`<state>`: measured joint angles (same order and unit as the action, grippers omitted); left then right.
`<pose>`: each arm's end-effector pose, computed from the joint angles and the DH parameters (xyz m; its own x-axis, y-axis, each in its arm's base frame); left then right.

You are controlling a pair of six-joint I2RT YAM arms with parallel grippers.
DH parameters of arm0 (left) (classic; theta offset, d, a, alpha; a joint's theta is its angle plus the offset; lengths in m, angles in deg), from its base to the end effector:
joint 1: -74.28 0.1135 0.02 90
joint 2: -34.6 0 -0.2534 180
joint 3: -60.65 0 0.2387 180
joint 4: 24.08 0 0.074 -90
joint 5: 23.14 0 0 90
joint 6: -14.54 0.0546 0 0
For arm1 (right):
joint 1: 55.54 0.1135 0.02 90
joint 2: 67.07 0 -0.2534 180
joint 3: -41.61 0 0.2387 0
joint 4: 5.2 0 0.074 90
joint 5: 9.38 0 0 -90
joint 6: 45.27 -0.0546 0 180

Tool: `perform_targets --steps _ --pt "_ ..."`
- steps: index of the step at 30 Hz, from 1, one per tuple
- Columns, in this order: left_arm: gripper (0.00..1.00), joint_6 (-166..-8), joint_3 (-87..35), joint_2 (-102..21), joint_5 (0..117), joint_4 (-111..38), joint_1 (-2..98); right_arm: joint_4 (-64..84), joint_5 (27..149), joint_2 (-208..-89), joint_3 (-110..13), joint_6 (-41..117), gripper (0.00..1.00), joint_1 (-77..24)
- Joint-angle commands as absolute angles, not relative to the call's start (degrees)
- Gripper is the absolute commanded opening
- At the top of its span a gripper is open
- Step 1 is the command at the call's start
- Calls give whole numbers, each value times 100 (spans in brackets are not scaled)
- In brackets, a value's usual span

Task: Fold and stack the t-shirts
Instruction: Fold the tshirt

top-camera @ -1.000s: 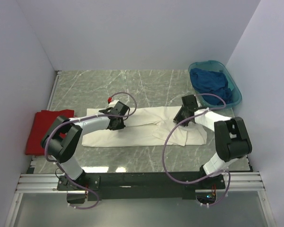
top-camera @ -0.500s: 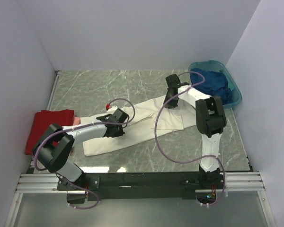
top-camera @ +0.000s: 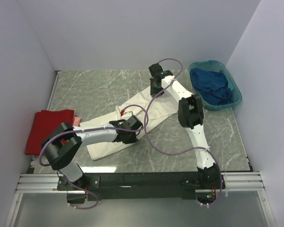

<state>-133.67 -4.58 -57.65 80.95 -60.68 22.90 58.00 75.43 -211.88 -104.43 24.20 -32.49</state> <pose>0.1970 -0.2253 0.1445 -0.8813 -0.2177 -0.4194 -0.1116 0.9584 -0.2628 0.4860 0.2014 0.1513 -0.8837 0.0036 -0.4681 -0.0437 0.9950 0.0900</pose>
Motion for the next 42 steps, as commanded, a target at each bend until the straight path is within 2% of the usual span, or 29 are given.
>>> perform_targets --steps 1,5,7,13,18,22,24,28,34,42 --pt "26 -13373 -883 -5760 8205 -6384 2242 5771 7569 -21209 -10506 2715 36 -3304" --pt "29 -13110 -1235 -5505 8837 -6956 2426 5586 7605 -21060 -10470 2768 38 -3357" --pt "30 -13074 -1192 -5330 9049 -7177 2523 5445 7605 -20885 -10470 2829 43 -3383" --pt "26 -13328 -428 -4680 9445 -7599 2945 5489 7622 -20245 -10507 2637 47 -3568" --pt "19 -13750 240 -4468 9463 -7661 3121 4962 7526 -18944 -8838 2163 48 -3594" --pt "5 -14084 609 -4634 9367 -7609 3121 4506 7613 -18222 -7546 1837 48 -3577" --pt "1 -14259 855 -4661 9244 -7547 3069 4303 7658 -17958 -6895 1775 48 -3594" --pt "1 -14620 935 -4591 9279 -7757 2621 4283 7587 -18140 -6594 1810 47 -3594" --pt "1 -15060 936 -4652 8558 -7582 1743 4460 7578 -18721 -6848 1906 46 -3656" --pt "1 -15307 5 -5276 8233 -7547 924 4899 7473 -19712 -7753 2223 45 -3814"
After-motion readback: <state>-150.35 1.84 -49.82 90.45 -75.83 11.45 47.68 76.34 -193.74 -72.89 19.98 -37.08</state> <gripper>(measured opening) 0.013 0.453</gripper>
